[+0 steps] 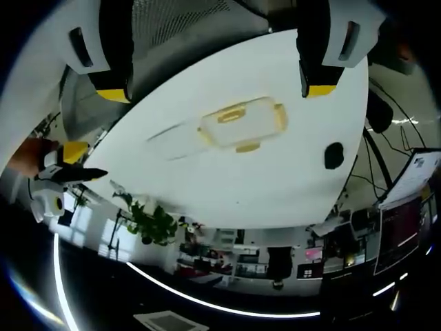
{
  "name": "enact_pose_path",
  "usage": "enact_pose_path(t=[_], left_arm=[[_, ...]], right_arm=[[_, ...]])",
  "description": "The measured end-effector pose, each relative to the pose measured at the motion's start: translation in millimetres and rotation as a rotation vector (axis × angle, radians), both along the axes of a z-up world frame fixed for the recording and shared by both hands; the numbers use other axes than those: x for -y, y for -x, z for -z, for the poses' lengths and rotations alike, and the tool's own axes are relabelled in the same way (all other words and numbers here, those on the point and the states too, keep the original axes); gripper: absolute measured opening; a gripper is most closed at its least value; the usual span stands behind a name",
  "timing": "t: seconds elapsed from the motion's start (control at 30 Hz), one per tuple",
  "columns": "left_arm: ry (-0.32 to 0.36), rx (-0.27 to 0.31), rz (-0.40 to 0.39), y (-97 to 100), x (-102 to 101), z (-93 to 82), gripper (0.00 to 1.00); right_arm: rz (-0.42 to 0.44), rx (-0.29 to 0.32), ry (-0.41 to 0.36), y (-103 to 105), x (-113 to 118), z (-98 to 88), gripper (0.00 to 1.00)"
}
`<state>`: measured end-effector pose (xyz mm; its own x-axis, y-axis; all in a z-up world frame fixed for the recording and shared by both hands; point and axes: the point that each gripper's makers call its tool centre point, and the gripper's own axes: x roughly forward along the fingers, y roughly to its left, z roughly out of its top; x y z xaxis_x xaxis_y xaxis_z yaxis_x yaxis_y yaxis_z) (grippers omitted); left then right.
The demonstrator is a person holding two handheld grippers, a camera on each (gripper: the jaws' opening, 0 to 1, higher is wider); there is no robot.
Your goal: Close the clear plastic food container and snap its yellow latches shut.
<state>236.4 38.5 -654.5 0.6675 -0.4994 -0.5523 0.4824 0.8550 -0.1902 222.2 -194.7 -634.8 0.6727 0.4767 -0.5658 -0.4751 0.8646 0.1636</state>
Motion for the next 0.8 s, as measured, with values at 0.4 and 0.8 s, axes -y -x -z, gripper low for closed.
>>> enact_pose_path(t=[0.4,0.8], left_arm=[[-0.007,0.004,0.006,-3.0,-3.1,-0.3,0.97],[-0.013,0.004,0.015,-4.8,-3.4,-0.6,0.97]], right_arm=[[-0.008,0.006,0.012,-3.6,-2.2,-0.6,0.99],[-0.018,0.015,0.017,-8.1,-4.2,-4.0,0.99]])
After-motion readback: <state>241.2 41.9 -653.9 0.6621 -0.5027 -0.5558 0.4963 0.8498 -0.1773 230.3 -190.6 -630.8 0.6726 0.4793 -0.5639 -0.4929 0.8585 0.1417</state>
